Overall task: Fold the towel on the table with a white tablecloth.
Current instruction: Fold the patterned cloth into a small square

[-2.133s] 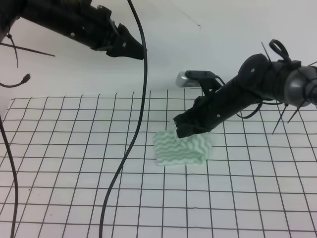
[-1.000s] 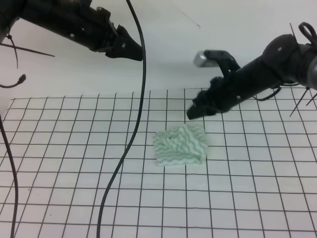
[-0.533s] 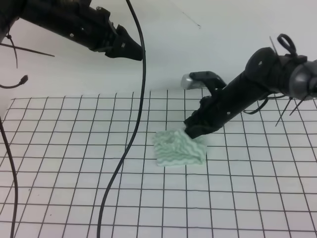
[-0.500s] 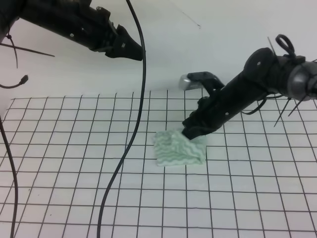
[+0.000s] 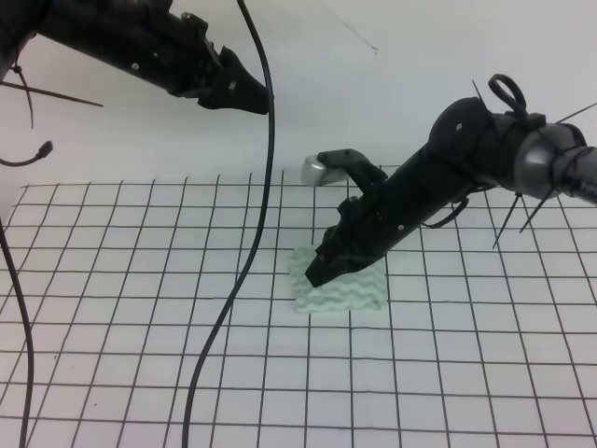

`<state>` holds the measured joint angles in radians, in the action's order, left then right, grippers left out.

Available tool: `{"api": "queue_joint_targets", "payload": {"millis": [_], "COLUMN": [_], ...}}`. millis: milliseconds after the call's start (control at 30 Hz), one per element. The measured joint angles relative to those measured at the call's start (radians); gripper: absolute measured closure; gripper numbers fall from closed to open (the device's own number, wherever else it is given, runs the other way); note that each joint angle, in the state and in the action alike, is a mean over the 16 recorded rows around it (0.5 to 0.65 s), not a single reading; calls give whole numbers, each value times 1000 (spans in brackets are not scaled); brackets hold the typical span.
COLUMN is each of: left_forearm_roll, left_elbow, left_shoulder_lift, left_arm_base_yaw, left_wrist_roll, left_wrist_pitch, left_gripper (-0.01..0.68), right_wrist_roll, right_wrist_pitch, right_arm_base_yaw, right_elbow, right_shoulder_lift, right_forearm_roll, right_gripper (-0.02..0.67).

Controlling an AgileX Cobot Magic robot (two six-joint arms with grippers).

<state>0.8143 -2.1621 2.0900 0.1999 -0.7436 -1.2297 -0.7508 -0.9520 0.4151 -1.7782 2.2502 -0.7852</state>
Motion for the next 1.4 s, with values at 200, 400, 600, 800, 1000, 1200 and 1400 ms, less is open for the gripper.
{"api": "queue_joint_targets", "payload": {"millis": [200, 400, 600, 800, 1000, 1200, 1400], "left_forearm_roll": [-1, -1, -1, -2, -4, -7, -11], "left_elbow": [0, 0, 0, 0, 0, 0, 0], "left_shoulder_lift": [0, 0, 0, -1, -1, -1, 0], "left_arm_base_yaw": [0, 0, 0, 0, 0, 0, 0], "left_wrist_roll": [1, 2, 2, 2, 3, 5, 8], "left_wrist_pitch": [3, 3, 3, 0, 0, 0, 3], "left_gripper": [418, 418, 418, 417, 417, 417, 418], "right_wrist_roll": [28, 78, 106, 93, 109, 159, 210], "right_wrist_pitch": [32, 59, 45, 23, 69, 140, 185], "right_arm_base_yaw": [-1, 1, 17, 37, 51, 52, 54], "right_elbow": [-29, -51, -55, -59, -76, -96, -109], "right_shoulder_lift": [1, 11, 23, 29, 28, 32, 51], "right_forearm_roll": [49, 115, 143, 129, 163, 241, 309], "right_gripper": [597, 552, 524, 522, 502, 434, 363]}}
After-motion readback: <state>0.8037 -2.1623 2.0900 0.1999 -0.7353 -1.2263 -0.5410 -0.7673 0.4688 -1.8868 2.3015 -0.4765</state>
